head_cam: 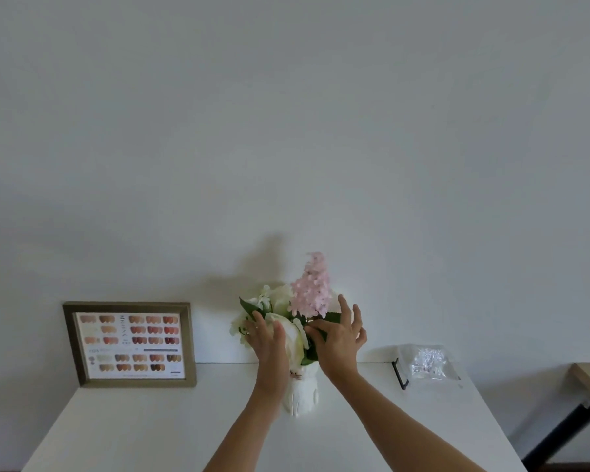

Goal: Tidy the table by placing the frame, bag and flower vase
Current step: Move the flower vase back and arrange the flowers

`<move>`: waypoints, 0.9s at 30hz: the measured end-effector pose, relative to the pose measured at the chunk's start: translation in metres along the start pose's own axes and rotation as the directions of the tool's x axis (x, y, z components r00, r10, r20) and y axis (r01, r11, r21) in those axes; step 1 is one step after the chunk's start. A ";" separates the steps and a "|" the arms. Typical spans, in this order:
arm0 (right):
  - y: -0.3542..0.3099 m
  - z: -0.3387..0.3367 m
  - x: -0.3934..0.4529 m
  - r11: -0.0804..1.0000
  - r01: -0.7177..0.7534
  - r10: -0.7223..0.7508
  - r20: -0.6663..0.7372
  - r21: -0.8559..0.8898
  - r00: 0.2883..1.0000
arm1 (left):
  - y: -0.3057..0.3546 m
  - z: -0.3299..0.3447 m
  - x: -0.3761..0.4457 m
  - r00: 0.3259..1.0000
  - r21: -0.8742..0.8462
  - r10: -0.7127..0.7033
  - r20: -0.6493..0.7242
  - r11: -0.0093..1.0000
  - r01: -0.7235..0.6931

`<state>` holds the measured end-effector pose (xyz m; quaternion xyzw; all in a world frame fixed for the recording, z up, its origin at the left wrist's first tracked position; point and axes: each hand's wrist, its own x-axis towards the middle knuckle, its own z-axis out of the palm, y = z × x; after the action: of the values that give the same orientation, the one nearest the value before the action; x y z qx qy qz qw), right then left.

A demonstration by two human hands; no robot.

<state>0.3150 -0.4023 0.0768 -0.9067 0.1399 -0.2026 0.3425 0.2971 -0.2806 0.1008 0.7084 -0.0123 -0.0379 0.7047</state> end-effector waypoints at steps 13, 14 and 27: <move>0.010 -0.012 0.011 0.858 -0.250 0.233 0.094 0.448 0.968 | -0.011 -0.025 0.032 0.965 0.266 0.131 -0.229 0.962 -0.067; 0.012 -0.013 0.016 0.848 -0.275 0.241 0.132 0.452 0.961 | -0.011 -0.022 0.033 0.967 0.267 0.131 -0.220 0.961 -0.070; 0.009 -0.017 0.012 0.855 -0.269 0.198 0.200 0.443 0.960 | -0.008 -0.012 0.021 0.974 0.247 0.177 -0.140 0.959 -0.139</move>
<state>0.3163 -0.4231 0.0853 -0.7863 0.1707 -0.1198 0.5817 0.3191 -0.2697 0.0924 0.7845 -0.0164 0.0777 0.6150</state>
